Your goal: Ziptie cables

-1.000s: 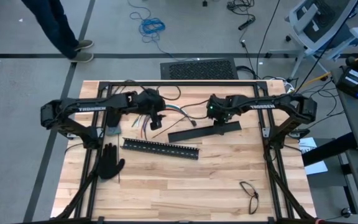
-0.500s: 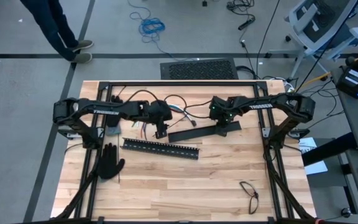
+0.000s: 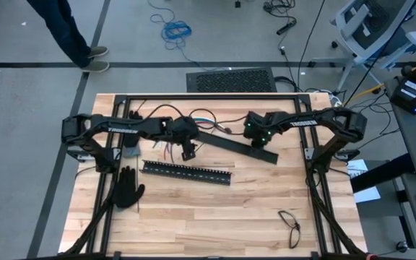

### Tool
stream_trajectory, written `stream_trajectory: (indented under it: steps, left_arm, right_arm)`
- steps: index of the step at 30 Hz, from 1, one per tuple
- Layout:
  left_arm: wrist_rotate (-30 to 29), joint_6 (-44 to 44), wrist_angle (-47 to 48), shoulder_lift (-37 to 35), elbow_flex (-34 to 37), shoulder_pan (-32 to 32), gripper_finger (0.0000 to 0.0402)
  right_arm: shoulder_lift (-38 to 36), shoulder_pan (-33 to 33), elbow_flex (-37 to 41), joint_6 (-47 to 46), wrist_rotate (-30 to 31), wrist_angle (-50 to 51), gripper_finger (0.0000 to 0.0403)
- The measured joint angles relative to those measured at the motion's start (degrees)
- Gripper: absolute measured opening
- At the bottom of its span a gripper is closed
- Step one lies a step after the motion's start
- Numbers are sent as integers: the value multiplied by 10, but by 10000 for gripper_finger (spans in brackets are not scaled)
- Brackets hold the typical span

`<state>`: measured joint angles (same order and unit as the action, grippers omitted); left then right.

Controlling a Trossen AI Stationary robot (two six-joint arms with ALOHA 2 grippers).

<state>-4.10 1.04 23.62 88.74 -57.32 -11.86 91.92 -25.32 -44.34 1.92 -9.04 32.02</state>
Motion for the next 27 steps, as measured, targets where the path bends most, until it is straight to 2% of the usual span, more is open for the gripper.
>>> stream_trajectory:
  steps: [10, 19, 21, 27]
  left_arm:
    - [-67, 92, -5, -79, 0, -18, 218]
    - [-67, 175, -17, -154, 0, -47, 219]
    - [-28, 161, -28, -171, -3, -59, 219]
    - [198, 11, -19, -196, -13, -123, 219]
  right_arm:
    - [-124, 53, -4, -44, -31, 120, 1]
    - [-208, 98, -136, -91, -18, 201, 1]
    - [-206, 103, -172, -88, 4, 220, 1]
    - [-186, 104, -259, -72, 24, 231, 1]
